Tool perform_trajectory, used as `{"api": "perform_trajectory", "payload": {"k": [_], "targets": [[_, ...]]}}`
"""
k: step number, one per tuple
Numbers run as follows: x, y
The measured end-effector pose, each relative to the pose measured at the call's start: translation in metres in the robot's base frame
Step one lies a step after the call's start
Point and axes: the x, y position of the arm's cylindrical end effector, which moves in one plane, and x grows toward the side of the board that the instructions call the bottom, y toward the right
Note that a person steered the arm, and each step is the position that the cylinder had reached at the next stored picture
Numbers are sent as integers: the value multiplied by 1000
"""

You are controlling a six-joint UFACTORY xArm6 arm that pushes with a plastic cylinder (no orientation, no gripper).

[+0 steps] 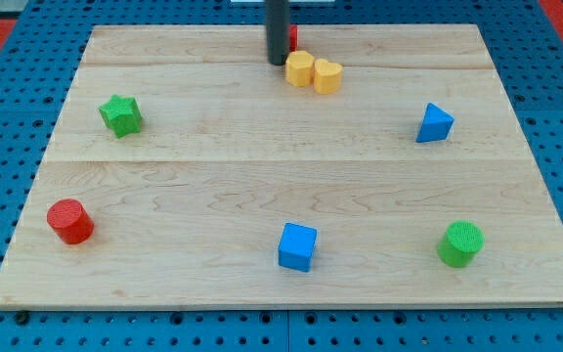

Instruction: Push the red star closer to the red circle

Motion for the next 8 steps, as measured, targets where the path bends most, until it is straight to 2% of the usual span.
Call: {"api": "perform_trajectory", "payload": {"k": [1, 2, 4, 5, 6, 7, 8], "targets": [[-14, 20], [-48, 6], [-60, 9], [-49, -72], [-4, -148], [-7, -122], [-36, -124]]}}
